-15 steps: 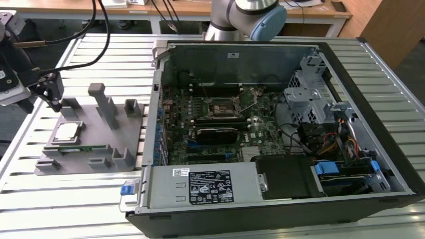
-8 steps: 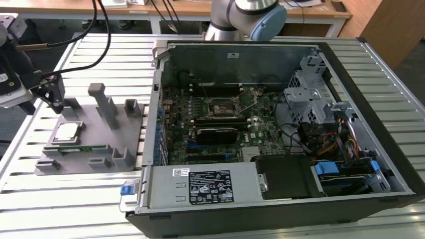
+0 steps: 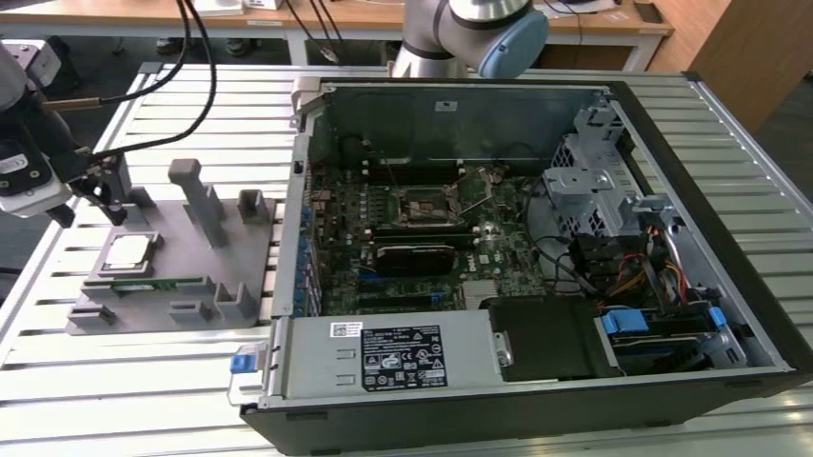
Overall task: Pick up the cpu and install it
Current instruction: 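Pick up the cpu and move it towards the insertion slot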
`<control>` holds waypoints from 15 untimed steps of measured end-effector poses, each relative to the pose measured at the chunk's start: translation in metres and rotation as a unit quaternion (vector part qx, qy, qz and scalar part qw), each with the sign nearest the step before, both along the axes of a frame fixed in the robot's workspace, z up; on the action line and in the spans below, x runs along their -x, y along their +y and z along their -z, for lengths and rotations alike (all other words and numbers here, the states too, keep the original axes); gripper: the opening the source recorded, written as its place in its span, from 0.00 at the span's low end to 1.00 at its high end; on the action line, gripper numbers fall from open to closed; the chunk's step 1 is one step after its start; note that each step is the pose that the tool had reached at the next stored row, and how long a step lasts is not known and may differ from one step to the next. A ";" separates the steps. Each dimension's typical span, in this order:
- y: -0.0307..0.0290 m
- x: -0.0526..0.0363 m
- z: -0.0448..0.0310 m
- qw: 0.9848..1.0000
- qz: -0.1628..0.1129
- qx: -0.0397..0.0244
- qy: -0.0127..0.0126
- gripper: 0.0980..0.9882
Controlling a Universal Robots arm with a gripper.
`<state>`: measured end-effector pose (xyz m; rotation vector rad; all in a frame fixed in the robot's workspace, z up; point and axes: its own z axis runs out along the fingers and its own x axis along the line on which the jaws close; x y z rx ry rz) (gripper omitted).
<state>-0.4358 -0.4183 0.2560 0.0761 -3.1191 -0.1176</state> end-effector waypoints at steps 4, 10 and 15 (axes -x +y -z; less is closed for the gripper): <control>-0.0001 0.0000 0.0073 1.000 -0.001 0.000 0.000 0.55; 0.0000 0.0000 0.0182 1.000 -0.001 0.000 0.000 0.63; 0.0000 0.0000 0.0273 1.000 -0.001 0.000 0.000 0.63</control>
